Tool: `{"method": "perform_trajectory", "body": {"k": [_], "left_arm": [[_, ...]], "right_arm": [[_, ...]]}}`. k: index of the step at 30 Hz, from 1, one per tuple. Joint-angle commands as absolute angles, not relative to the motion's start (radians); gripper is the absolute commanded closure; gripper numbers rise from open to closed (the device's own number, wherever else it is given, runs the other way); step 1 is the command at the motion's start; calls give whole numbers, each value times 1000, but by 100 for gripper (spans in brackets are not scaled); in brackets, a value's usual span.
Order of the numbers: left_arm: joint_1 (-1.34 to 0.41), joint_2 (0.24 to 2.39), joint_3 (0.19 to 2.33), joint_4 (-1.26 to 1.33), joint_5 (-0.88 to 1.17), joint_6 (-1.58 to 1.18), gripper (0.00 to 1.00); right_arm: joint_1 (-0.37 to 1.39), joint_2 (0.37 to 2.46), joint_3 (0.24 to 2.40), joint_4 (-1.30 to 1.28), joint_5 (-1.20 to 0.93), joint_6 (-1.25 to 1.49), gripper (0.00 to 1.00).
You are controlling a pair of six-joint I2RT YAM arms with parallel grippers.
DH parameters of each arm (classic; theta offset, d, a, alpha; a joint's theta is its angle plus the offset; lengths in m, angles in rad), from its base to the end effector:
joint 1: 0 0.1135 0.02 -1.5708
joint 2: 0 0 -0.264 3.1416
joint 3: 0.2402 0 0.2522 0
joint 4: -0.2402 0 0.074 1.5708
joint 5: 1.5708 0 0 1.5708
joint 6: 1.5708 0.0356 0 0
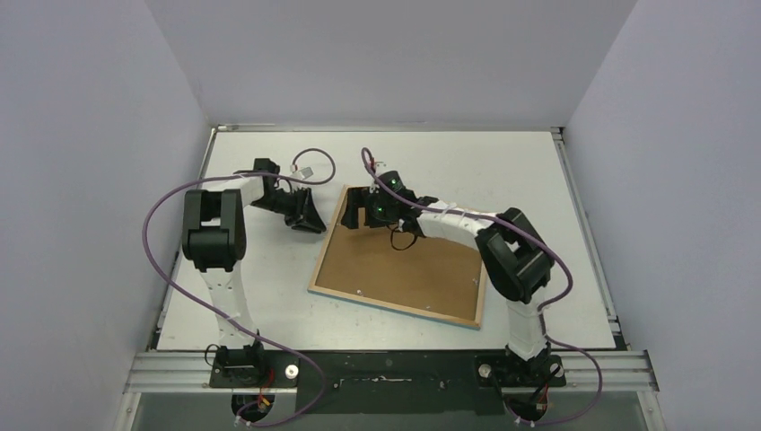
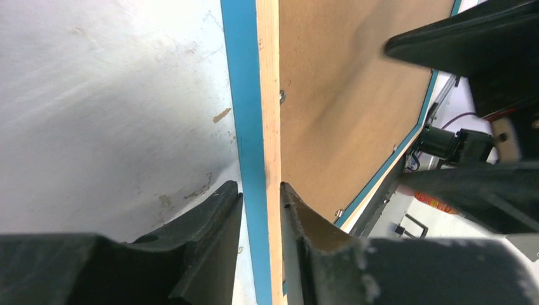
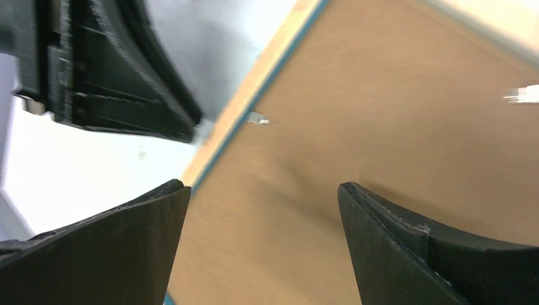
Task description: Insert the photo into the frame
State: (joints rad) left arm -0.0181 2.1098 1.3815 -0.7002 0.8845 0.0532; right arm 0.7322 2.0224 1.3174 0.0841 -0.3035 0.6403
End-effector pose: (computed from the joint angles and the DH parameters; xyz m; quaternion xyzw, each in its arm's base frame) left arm 0.3914 -0.0346 0.1262 0.0625 0.8998 -0.4257 0.0717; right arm 0.3264 0.3077 0.1752 -0.1094 0.8750 0.3904 0.2645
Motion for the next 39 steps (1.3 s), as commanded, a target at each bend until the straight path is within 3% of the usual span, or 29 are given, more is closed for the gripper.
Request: {"method": "perform_trajectory", "body": {"k": [1, 4, 5, 8, 10, 19, 28, 39], "left_arm": [[35, 2038, 1481, -786, 867, 116, 70], [41, 1987, 1538, -881, 843, 204, 63], [40, 1966, 1557, -916, 840, 248, 56], [15, 1893, 1561, -1026, 822, 414, 44], [-36, 1832, 1523, -1047, 767, 519, 42], [-283, 1615, 1273, -1074, 535, 810, 40], [-441, 1505, 1023, -885, 349, 834, 42], [-514, 1488, 907, -695, 207, 819, 46]], "right_arm": [[667, 1821, 1331, -169, -17, 319, 10], [586, 1779, 1327, -232, 34, 218, 10], [554, 1768, 1322, -234, 26, 195, 10], [463, 1761, 1306, -202, -53, 108, 10], [413, 1789, 1311, -188, -148, 33, 10], [372, 2026, 1562, -370, -393, -175, 10], [360, 2106, 1634, -404, -430, -209, 7], [357, 2159, 1660, -433, -437, -207, 2]]}}
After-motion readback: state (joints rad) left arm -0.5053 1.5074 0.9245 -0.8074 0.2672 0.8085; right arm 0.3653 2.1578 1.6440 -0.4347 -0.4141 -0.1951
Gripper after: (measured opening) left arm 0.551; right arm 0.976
